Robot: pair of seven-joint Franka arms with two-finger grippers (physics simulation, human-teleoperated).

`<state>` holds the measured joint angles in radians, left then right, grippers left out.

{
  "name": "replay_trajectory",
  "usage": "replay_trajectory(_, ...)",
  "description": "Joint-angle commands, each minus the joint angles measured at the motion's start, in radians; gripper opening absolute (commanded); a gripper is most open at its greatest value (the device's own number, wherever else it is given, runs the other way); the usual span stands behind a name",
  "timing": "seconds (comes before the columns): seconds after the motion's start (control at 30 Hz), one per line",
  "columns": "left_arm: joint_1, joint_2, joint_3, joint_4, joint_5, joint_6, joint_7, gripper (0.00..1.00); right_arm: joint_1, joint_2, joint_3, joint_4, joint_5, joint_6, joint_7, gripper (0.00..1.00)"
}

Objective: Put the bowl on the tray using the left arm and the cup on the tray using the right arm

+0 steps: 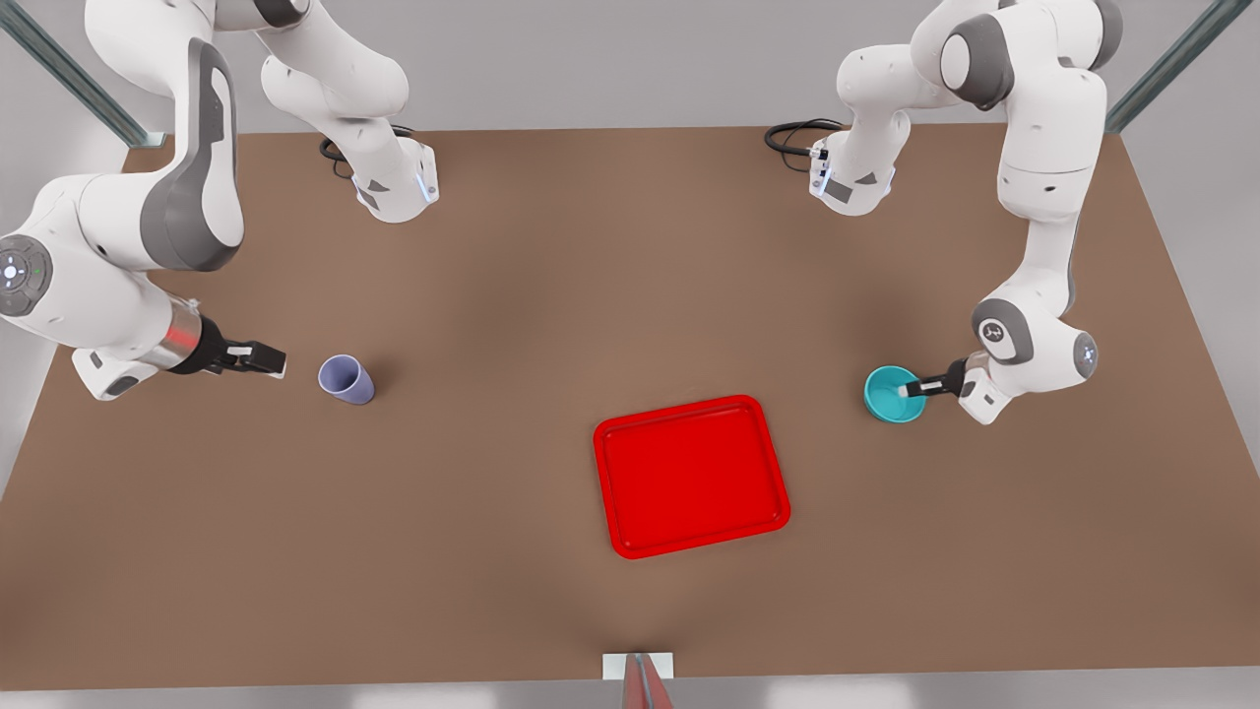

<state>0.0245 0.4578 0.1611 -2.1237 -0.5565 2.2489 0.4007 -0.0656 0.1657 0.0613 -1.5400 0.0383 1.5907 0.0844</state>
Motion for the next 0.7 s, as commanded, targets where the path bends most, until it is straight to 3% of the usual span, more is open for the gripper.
replay_trajectory(0.0,0.000,0.004,0.000,0.004,0.003,0.000,0.000,0.22,0.000,-0.002,0.000,-0.005,0.000,0.000,0.000,1.00)
replay_trajectory(0.27,-0.031,-0.019,-0.006,0.010,0.006,-0.023,-0.011,0.21,-0.008,-0.012,0.002,-0.028,0.000,0.020,0.000,1.00)
replay_trajectory(0.33,-0.109,-0.097,-0.006,0.016,-0.002,-0.055,-0.121,0.21,-0.010,-0.012,0.002,-0.028,-0.002,0.021,0.000,1.00)
replay_trajectory(0.4,-0.257,-0.117,-0.011,0.143,0.004,-0.094,-0.417,0.21,-0.011,-0.012,0.002,-0.028,0.000,0.021,0.000,1.00)
replay_trajectory(0.47,-0.411,-0.021,-0.044,0.349,0.007,-0.094,-0.830,0.21,-0.011,-0.011,0.002,-0.032,-0.002,0.021,-0.002,1.00)
replay_trajectory(0.53,-0.485,0.065,-0.046,0.472,0.006,-0.085,-0.999,0.21,-0.013,-0.011,0.002,-0.049,-0.002,0.037,-0.002,1.00)
replay_trajectory(0.67,-0.486,0.136,-0.048,0.476,0.004,-0.035,-0.997,0.21,-0.013,-0.012,0.003,-0.057,-0.002,0.044,-0.002,1.00)
